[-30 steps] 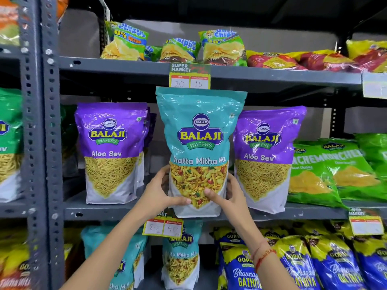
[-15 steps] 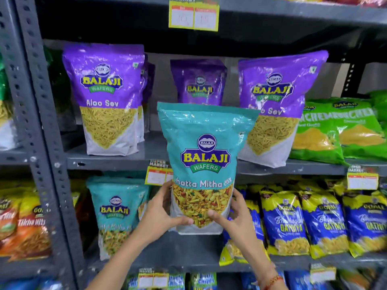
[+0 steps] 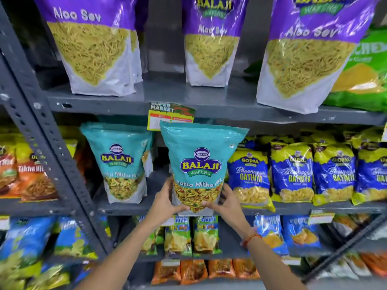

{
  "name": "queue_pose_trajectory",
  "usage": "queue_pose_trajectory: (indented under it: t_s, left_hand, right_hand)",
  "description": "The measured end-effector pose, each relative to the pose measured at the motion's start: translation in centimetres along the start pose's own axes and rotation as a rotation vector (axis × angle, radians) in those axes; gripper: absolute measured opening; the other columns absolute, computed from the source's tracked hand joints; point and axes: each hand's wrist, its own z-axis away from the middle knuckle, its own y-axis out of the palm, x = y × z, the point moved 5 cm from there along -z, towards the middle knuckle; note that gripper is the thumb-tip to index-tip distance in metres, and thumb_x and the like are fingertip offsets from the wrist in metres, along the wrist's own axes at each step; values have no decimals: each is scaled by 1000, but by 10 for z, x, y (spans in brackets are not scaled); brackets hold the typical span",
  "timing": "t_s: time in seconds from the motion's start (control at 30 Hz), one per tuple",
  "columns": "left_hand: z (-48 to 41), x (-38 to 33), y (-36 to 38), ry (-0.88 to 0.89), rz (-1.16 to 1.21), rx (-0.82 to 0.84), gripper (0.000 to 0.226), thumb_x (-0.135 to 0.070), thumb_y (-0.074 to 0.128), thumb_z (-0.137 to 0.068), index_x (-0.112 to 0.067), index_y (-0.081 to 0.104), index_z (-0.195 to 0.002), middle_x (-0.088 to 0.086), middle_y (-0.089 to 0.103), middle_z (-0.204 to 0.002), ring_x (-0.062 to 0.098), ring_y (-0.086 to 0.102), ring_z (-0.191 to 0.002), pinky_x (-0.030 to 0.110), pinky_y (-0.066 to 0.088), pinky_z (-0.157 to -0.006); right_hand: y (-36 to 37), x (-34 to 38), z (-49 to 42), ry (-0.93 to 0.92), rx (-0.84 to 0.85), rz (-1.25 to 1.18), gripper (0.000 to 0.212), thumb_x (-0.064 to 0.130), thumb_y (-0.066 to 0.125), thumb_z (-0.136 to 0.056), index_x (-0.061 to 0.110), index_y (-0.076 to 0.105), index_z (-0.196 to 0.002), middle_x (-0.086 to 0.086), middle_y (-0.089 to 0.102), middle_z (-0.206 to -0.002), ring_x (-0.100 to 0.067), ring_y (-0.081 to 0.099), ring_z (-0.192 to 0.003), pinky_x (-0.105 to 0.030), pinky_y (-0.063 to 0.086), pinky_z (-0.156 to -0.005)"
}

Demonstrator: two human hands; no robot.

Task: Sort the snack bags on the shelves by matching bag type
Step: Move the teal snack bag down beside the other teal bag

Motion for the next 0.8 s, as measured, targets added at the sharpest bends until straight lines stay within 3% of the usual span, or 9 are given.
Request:
queue_pose_trajectory:
  t_s: [0.07,0.17,0.3,0.43,0.8]
  left_hand:
    - [-6,8,0,-33,-25,-12,104,-47,87,-48,-32,28,-133,-9,52,-132,11,47,-126,42,42,-104]
    - [-19,19,1,-59,-95,-29,105,-29,89,-53,-17,28,-137,6,52,-136,22,47,-127,32,39,-100]
    - [-35,33,1,-82,-122,-36,100,-21,88,-55,-13,30,-136,9,53,-136,25,48,-126,33,40,-96]
    - [-47,43,-3,-101,-148,-34,99,-22,88,-55,-12,32,-136,10,54,-136,26,49,-126,41,43,-100]
    - [-72,45,-11,-128,-199,6,106,-22,89,-54,-15,27,-140,12,54,-136,27,50,-125,48,44,-102]
  right_hand:
    - [6,-11,-8,26,8,28,89,60,82,-51,23,48,-125,9,64,-121,-7,59,-114,-35,51,-95]
    - [13,-23,-21,58,6,71,74,40,85,-60,23,49,-122,13,64,-114,-3,60,-109,-31,51,-92]
    - [21,-30,-39,78,4,90,64,27,85,-66,20,49,-118,15,64,-105,2,60,-100,-24,51,-87]
    - [26,-40,-54,104,3,97,67,25,85,-65,13,49,-120,2,65,-110,-12,61,-106,-28,52,-90]
    - [32,-47,-78,145,-13,100,70,26,86,-65,8,47,-120,-7,64,-118,-15,58,-107,-28,49,-91]
